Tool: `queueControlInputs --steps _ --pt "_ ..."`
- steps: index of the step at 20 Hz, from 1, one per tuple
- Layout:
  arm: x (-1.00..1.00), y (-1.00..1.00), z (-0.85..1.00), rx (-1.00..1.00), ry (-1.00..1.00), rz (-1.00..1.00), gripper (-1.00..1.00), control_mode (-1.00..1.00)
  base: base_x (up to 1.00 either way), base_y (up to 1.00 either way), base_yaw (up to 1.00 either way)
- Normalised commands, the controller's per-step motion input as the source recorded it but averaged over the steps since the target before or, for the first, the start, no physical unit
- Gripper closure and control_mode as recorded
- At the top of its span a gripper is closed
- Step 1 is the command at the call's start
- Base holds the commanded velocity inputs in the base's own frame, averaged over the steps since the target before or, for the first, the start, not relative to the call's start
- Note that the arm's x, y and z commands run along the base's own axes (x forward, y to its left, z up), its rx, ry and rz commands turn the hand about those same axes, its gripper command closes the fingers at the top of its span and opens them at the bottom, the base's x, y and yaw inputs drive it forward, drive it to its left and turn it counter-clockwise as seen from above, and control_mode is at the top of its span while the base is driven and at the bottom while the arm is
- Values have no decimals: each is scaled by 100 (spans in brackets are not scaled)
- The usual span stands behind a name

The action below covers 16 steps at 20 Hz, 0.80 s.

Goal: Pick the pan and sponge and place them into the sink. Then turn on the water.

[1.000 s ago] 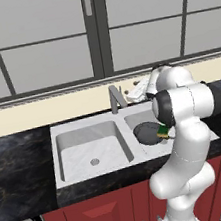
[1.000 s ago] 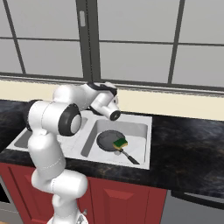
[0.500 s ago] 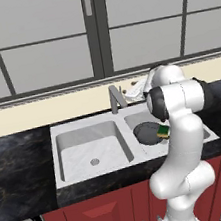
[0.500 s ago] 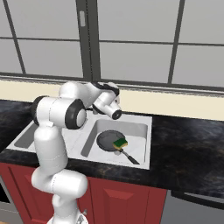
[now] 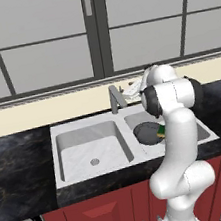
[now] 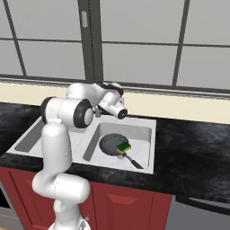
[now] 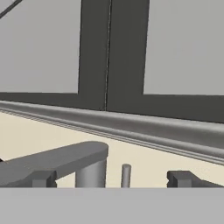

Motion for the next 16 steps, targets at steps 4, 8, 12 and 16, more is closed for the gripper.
queueControlInputs --steps 4,8,12,16 --pt "35 0 -30 0 8 1 -100 -100 0 0 0" --pt "38 1 -29 0 7 1 -100 -100 0 0 0" --pt "39 4 -18 2 5 0 -100 -100 0 0 0" --pt "40 5 -21 1 6 0 -100 -100 0 0 0"
